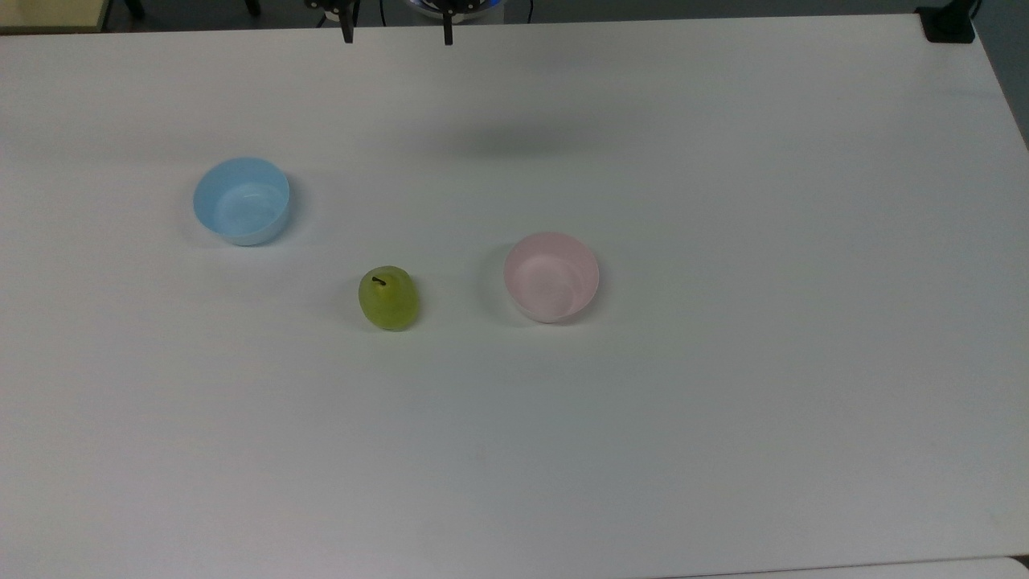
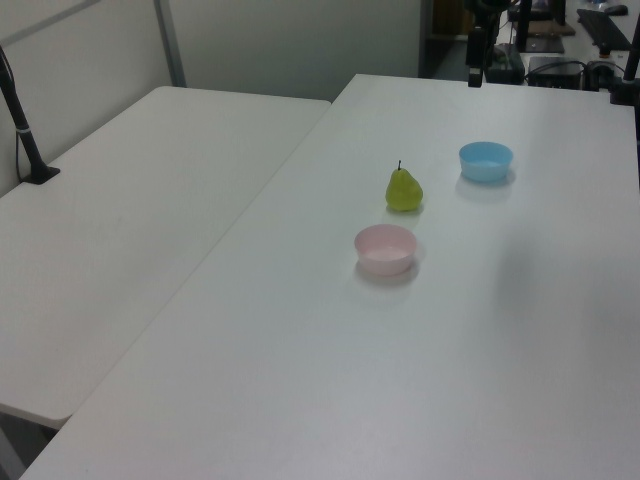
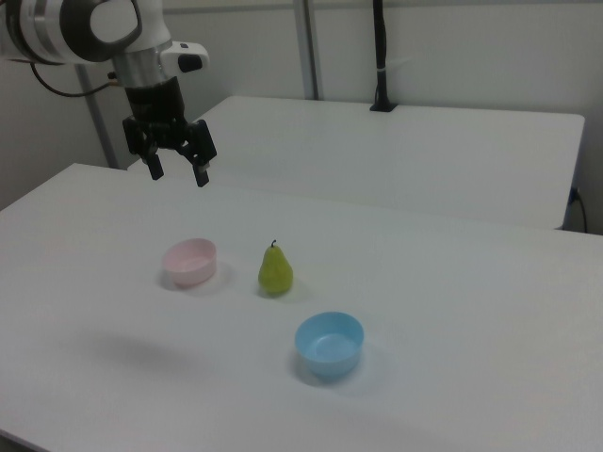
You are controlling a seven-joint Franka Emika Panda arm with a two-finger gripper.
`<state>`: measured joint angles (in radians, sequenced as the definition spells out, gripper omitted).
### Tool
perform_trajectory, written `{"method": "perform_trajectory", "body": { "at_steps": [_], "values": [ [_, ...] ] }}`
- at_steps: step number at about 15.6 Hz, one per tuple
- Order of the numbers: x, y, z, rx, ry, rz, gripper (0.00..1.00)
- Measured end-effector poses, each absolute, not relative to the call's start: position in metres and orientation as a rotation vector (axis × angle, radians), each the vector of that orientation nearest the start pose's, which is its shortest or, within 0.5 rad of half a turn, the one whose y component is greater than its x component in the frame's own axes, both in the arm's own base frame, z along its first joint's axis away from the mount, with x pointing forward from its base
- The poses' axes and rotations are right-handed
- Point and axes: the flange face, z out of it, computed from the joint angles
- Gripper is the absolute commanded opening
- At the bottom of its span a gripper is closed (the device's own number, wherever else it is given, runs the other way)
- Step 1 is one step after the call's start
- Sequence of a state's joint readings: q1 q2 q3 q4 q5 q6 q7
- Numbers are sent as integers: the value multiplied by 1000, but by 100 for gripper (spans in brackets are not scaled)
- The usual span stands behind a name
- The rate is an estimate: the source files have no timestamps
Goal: Place the pear in the bowl
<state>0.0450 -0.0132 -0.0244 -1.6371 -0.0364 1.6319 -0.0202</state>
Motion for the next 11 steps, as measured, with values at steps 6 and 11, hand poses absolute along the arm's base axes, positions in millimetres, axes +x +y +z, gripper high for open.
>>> {"method": "perform_trajectory", "body": {
  "at_steps": [6, 11],
  "values": [
    [555, 6, 606, -3177, -63, -13, 100],
    [555, 1, 606, -3177, -49, -12, 100]
  ]
}}
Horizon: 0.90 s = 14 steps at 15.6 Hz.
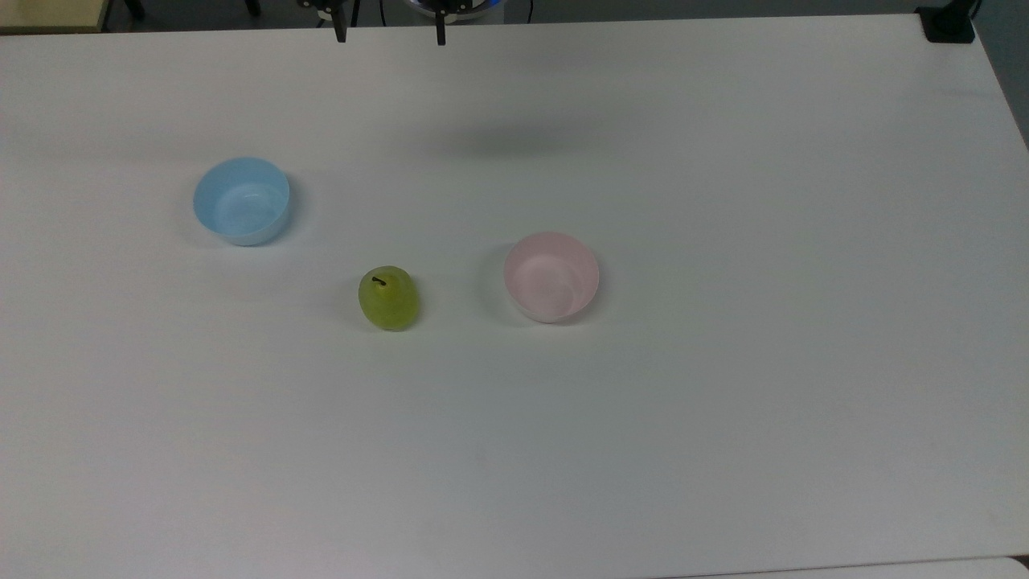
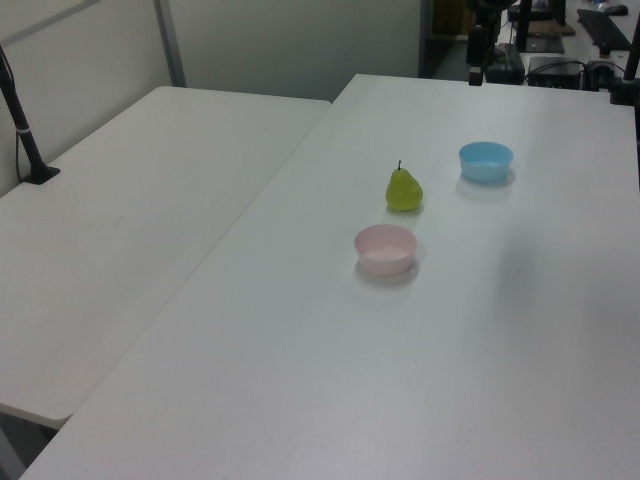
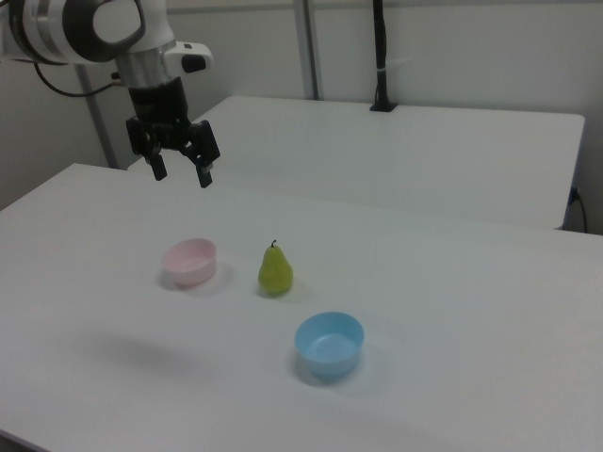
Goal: Place the pear in the bowl
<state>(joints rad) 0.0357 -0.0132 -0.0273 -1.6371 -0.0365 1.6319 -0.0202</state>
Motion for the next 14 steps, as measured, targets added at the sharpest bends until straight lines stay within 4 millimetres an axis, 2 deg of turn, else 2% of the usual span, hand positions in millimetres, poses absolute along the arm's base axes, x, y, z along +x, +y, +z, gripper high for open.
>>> {"method": "perform_trajectory", "body": {
  "at_steps": [8, 11, 14],
  "values": [
    [559, -6, 602, -3177, -67, -6, 100],
    [570, -23, 595, -3179, -79, -25, 100],
    [589, -28, 576, -3181, -86, -59, 100]
  ]
}}
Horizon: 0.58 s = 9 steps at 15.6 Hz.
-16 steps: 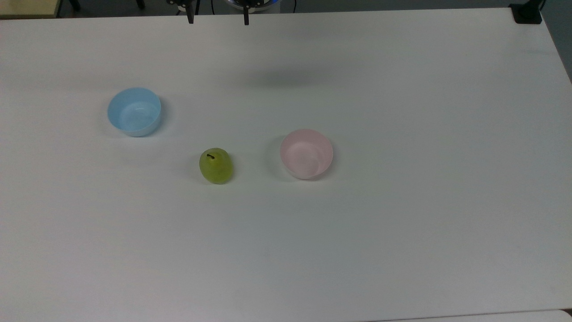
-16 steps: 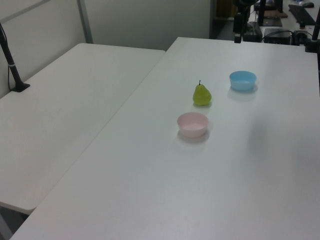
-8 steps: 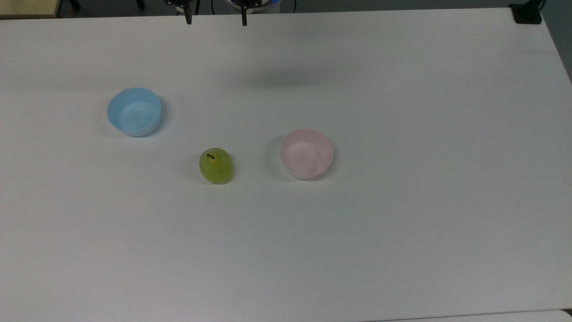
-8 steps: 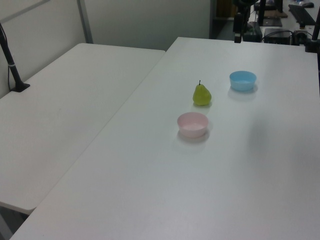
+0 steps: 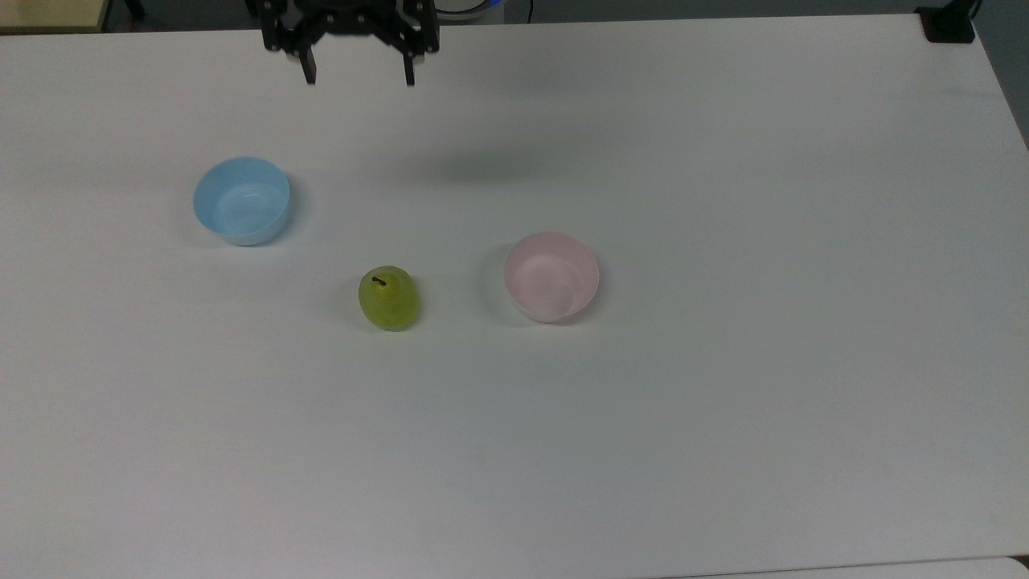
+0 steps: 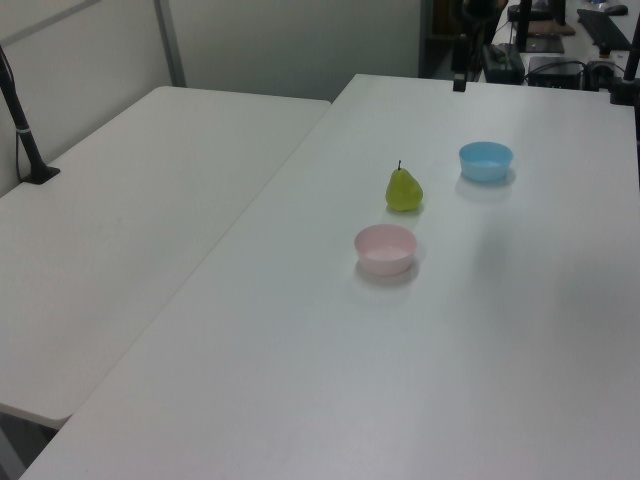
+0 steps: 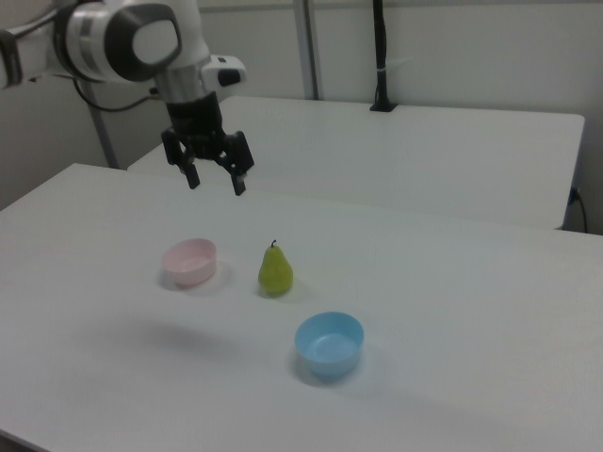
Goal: Place the pear in the bowl
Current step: 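Move the open gripper over the green pear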
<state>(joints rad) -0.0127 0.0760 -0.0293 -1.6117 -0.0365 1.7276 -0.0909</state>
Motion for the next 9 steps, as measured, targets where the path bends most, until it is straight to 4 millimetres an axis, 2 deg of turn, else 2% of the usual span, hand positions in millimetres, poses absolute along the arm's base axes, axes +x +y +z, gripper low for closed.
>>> {"method": "perform_trajectory", "body": {
  "at_steps": [5, 9],
  "values": [
    [630, -28, 518, -3184, -95, -110, 100],
    [653, -28, 470, -3185, -120, -105, 100]
  ]
}}
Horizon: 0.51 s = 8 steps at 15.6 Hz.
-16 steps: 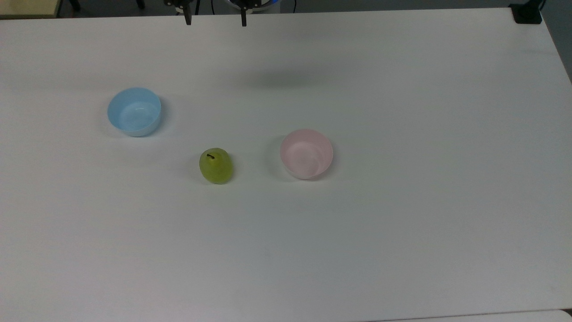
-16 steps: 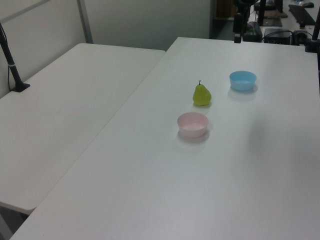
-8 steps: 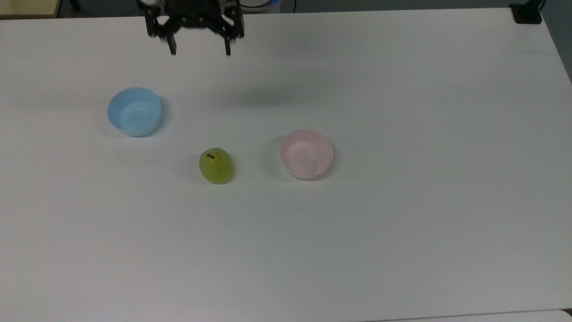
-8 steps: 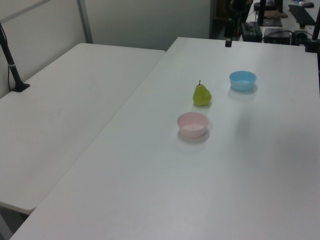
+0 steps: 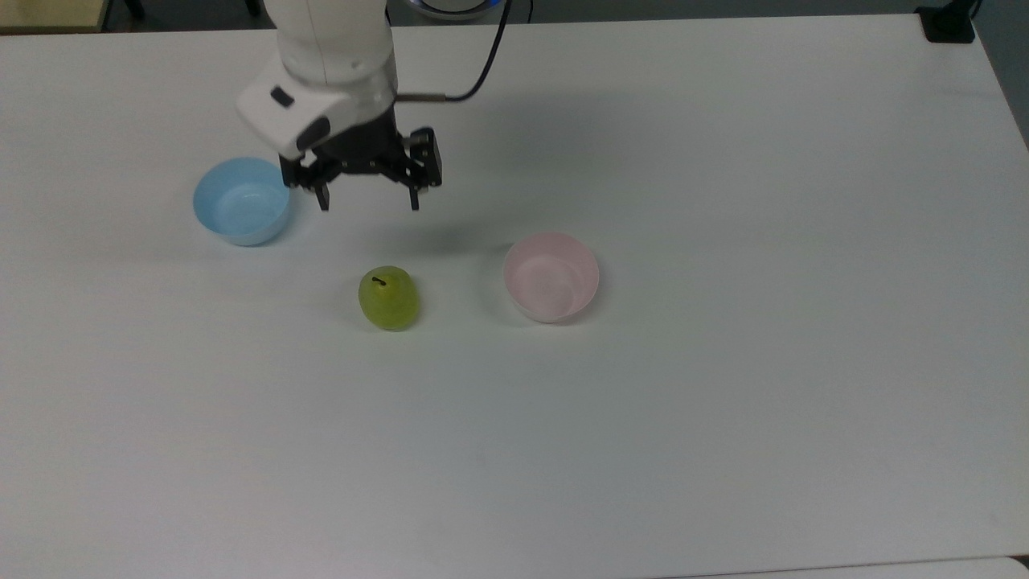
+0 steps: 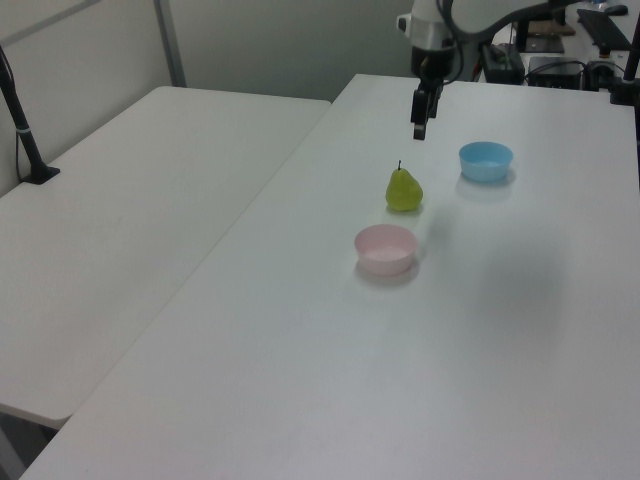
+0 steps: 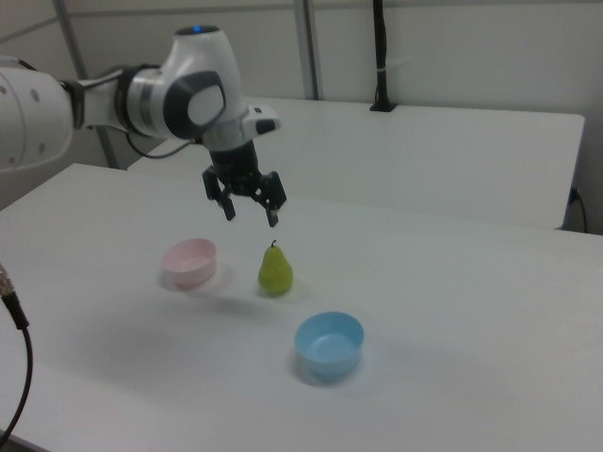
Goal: Place the pear in the bowl
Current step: 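Move the open gripper over the green pear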
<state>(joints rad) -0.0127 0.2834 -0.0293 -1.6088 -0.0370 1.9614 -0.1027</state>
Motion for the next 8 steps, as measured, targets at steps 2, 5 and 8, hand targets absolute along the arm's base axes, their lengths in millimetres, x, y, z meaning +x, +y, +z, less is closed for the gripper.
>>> {"method": "perform_trajectory", "body": {
  "at_steps": [2, 5, 8],
  "values": [
    [661, -28, 445, -3185, -178, -92, 100],
    [673, -30, 408, -3202, -256, -77, 100],
    [680, -31, 382, -3224, -293, -69, 100]
  ]
}}
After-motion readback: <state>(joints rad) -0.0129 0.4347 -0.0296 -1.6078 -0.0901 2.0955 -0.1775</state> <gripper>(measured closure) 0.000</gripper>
